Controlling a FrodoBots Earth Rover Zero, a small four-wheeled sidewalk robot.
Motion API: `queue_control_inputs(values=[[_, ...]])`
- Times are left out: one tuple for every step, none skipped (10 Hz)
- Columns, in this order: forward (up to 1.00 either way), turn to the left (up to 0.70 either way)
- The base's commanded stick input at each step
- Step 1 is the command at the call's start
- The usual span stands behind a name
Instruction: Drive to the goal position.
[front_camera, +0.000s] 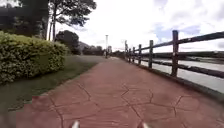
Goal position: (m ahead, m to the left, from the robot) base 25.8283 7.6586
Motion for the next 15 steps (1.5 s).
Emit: queue_control_inputs(values=[[0.7, 0.0], [0.7, 0.0], [0.7, 0.0], [0.7, 0.0], [0.7, 0.0], [0.7, 0.0], [0.7, 0.0], [0.7, 0.0], [0.7, 0.0], [0.7, 0.0], [0.7, 0.0], [0.7, 0.0], [0.7, 0.0], [0.7, 0.0], [0.7, 0.0]])
